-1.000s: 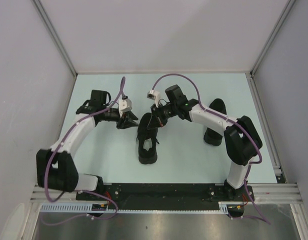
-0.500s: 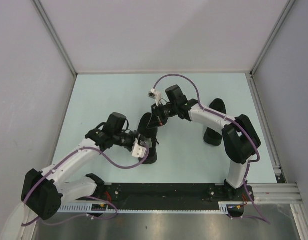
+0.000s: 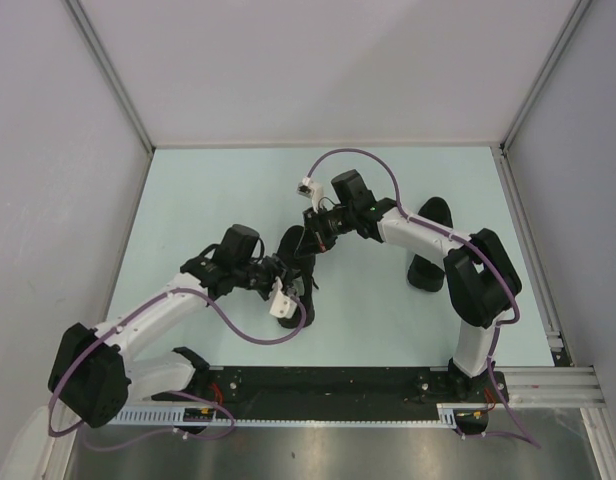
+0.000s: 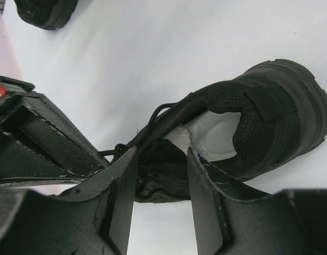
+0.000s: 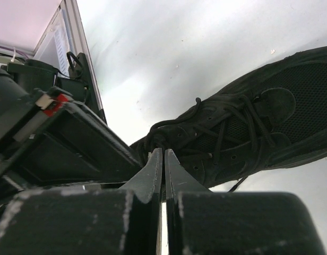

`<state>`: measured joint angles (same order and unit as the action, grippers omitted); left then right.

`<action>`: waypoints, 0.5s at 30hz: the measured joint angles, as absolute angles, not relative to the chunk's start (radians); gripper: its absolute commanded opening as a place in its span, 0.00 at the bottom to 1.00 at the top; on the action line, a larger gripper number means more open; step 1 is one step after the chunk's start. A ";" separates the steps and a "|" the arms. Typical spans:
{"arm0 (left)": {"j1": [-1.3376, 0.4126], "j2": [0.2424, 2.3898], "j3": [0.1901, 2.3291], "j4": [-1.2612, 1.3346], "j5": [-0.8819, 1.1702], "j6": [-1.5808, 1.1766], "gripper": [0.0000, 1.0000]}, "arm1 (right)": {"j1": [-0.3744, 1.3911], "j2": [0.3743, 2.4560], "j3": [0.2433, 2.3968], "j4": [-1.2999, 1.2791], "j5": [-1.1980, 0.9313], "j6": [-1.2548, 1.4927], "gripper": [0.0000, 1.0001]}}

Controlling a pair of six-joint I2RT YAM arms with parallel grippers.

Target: Tie the shoes

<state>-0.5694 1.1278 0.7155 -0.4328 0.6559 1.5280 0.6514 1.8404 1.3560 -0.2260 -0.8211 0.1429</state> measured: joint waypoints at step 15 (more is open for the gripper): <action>-0.569 1.194 0.730 -0.403 0.648 1.531 0.43 | 0.650 1.840 1.356 -0.226 -0.828 0.142 0.00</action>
